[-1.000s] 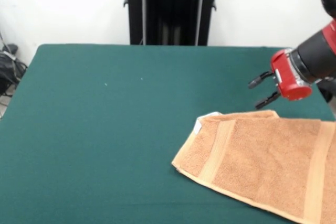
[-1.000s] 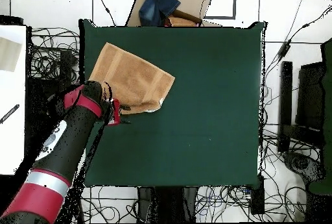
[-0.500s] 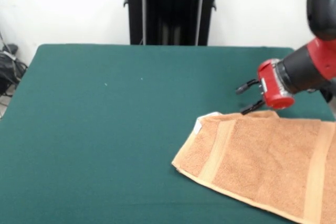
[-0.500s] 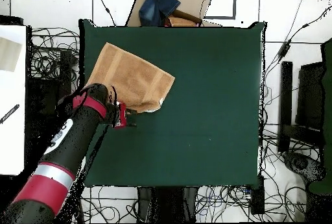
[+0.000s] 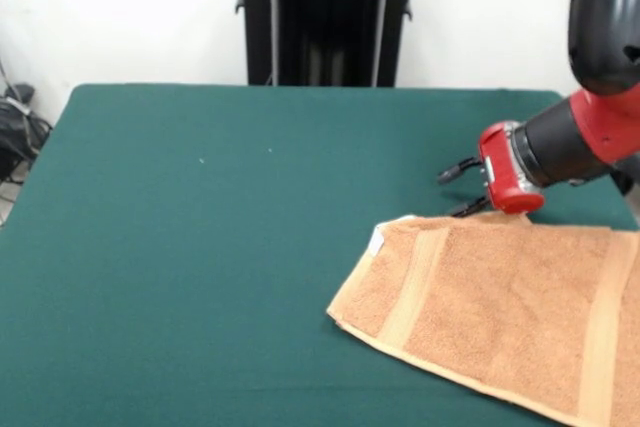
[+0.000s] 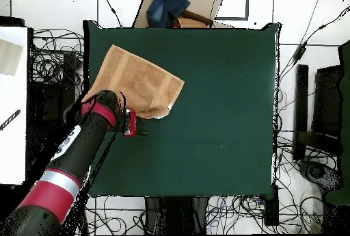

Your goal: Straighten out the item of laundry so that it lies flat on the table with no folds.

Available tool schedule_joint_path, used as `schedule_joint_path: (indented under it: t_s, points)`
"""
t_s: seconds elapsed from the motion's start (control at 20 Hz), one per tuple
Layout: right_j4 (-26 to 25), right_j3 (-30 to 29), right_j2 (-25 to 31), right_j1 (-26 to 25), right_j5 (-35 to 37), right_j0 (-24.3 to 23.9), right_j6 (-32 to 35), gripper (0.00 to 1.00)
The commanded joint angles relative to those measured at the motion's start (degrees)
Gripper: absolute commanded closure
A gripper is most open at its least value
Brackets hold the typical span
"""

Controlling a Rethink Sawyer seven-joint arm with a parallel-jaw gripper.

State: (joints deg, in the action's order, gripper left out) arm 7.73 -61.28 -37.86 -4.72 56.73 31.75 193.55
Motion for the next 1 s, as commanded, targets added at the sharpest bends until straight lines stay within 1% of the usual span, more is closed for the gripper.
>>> schedule_joint_path:
  t_s: [0.05, 0.25, 0.45, 0.55, 0.7, 1.0]
  points:
    - [3.80, -0.46, 2.78, -3.65, -4.78, 0.04, 15.23, 0.00]
    - [4.32, -0.87, 2.53, -3.60, -5.08, 0.19, 14.90, 0.00]
    - [4.43, -2.30, 2.65, -1.88, -4.75, 0.39, 13.82, 0.00]
    - [4.41, -3.74, 2.79, 0.12, -3.95, 0.64, 12.84, 0.00]
    - [4.50, -5.60, 2.71, 4.07, -0.91, 1.21, 11.04, 0.00]
    - [5.46, -5.03, 2.74, 8.42, 5.20, 1.96, 9.97, 0.00]
